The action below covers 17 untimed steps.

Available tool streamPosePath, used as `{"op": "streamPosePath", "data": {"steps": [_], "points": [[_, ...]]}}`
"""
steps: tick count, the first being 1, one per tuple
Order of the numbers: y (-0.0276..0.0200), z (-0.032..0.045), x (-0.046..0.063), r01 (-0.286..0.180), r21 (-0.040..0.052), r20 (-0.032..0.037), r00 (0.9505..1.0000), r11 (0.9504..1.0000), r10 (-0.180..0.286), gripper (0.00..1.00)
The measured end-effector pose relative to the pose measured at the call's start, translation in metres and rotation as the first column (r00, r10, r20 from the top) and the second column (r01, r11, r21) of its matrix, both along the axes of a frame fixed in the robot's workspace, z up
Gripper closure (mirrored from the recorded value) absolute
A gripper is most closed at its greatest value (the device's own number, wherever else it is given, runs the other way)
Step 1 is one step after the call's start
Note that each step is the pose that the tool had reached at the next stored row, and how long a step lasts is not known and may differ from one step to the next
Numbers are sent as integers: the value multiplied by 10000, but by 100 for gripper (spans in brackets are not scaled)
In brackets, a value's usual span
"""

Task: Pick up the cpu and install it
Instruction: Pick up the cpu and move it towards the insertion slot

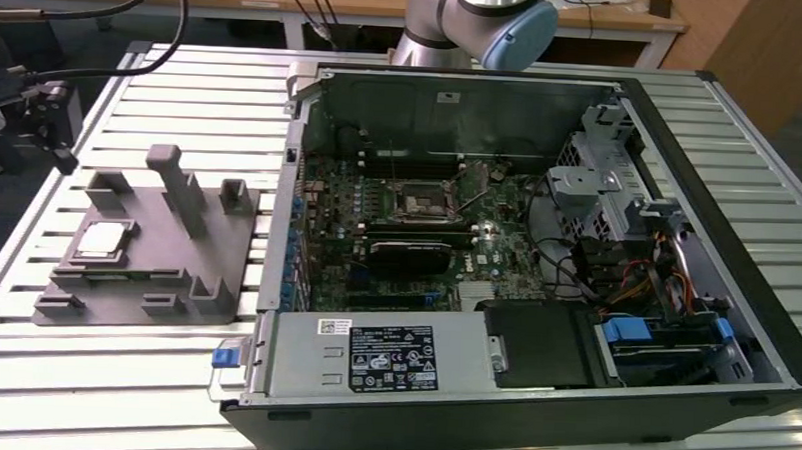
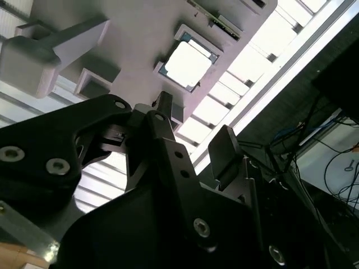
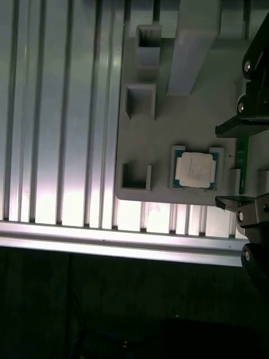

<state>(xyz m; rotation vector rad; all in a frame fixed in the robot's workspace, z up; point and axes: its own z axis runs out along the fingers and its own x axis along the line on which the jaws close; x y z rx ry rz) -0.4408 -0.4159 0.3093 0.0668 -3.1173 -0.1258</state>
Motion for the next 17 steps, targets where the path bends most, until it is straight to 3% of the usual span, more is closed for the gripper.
{"op": "streamPosePath", "data": {"steps": [13, 17], "points": [[-3, -230, 50, -13, -8, -40, 10000, 10000, 13, 47], [-7, -302, 50, -363, -9, -51, 9993, 9993, 363, 47]]}}
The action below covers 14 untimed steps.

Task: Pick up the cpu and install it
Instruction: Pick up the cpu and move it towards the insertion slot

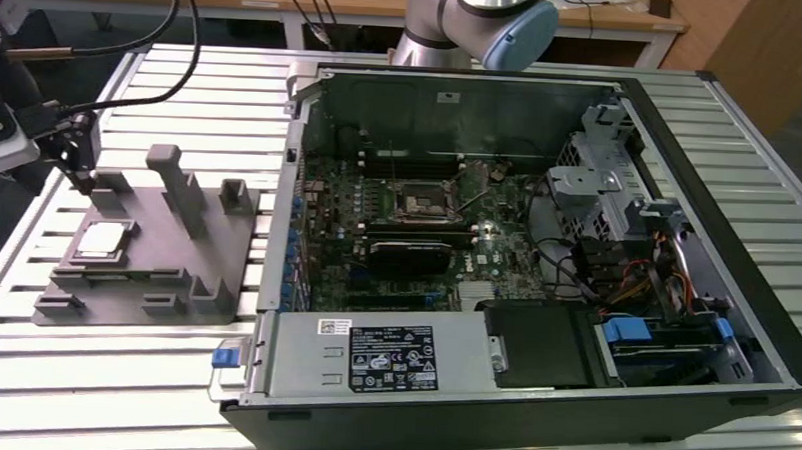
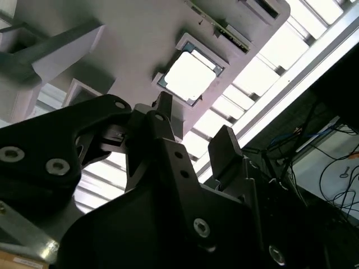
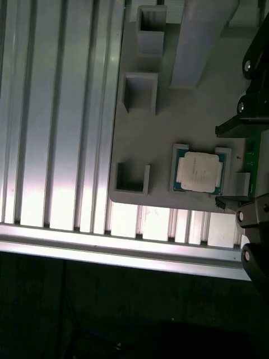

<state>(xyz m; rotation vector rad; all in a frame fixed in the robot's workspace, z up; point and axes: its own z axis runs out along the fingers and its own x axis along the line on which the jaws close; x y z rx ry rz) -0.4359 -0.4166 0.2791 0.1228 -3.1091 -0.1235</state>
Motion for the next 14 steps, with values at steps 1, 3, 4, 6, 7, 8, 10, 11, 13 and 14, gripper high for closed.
{"op": "streamPosePath", "data": {"steps": [1, 3, 4, 6, 7, 8, 10, 11, 13, 14], "points": [[0, -18, 0, -15, 0, 0, 10000, 10000, 15, 47], [0, -55, 0, -16, 2, 1, 10000, 10000, 16, 45], [0, -73, 0, -16, 1, 0, 10000, 10000, 16, 40], [0, -109, 0, -16, 0, -1, 10000, 10000, 16, 40], [0, -128, 0, -17, 1, 0, 10000, 10000, 17, 40], [0, -146, 1, -16, 1, 1, 10000, 10000, 16, 40], [0, -181, 1, -16, 1, 0, 10000, 10000, 16, 40], [0, -196, 0, -16, 1, -1, 10000, 10000, 16, 40], [0, -221, 0, -16, 1, -2, 10000, 10000, 16, 40], [0, -234, 0, -16, 1, -1, 10000, 10000, 16, 40]]}}
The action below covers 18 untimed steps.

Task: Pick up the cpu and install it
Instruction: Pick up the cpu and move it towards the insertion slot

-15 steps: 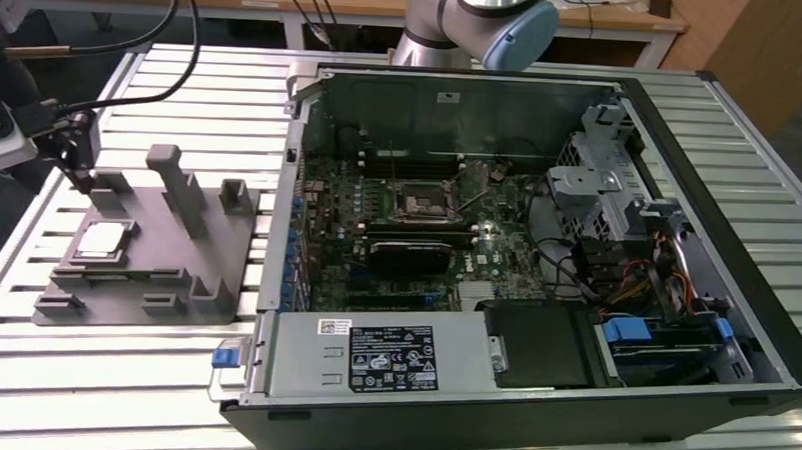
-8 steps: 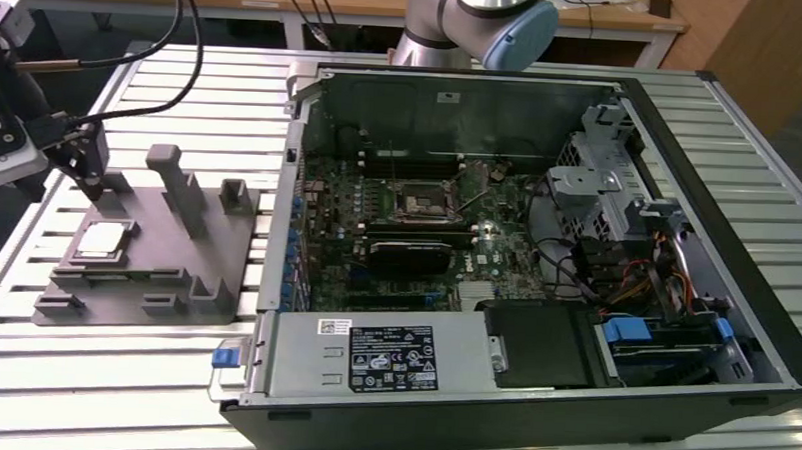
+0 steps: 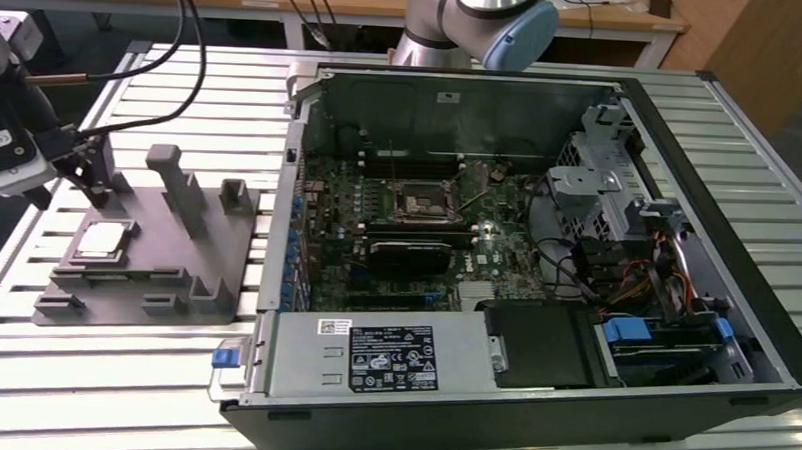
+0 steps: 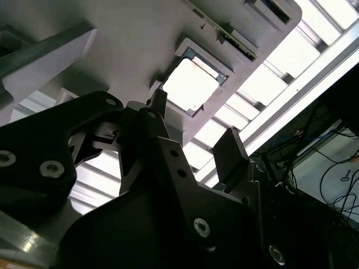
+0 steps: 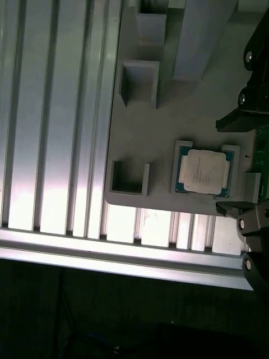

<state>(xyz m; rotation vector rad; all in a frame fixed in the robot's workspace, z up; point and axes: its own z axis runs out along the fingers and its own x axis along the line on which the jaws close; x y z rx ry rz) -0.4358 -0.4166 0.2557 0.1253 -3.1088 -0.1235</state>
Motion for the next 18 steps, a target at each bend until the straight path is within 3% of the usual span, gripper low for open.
{"op": "streamPosePath", "data": {"steps": [14, 18], "points": [[0, -195, 0, 63, -6, -3, 10000, 10000, -63, 40], [0, -267, 0, 87, -11, -3, 10000, 10000, -87, 32]]}}
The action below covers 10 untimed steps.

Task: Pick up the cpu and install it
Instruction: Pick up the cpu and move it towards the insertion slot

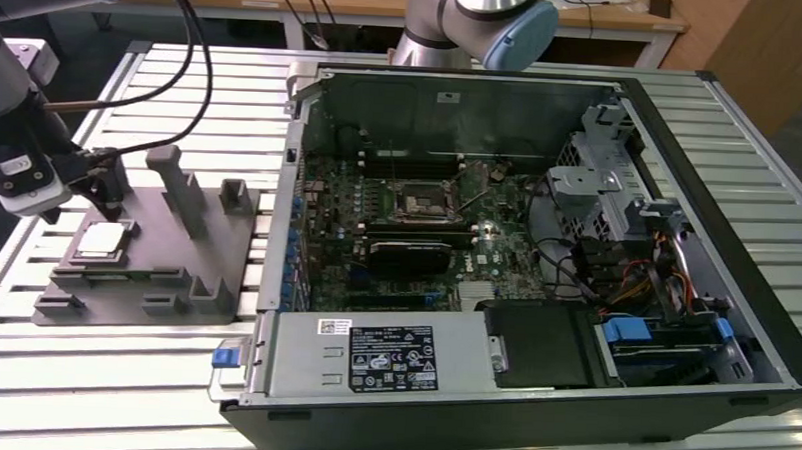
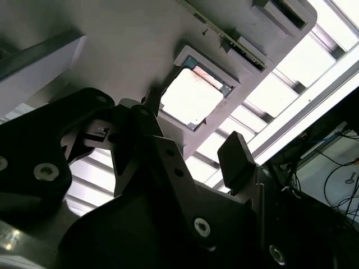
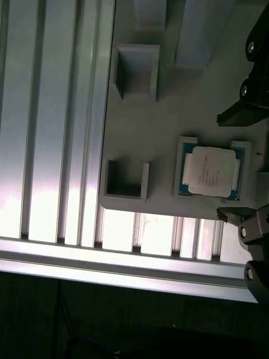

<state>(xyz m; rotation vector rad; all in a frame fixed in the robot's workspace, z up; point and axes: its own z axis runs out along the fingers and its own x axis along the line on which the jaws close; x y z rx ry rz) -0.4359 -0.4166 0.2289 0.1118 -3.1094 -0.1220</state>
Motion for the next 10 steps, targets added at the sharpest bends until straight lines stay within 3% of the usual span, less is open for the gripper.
{"op": "streamPosePath", "data": {"steps": [10], "points": [[13, -135, 0, 301, -27, -17, 9995, 9995, -301, 32]]}}
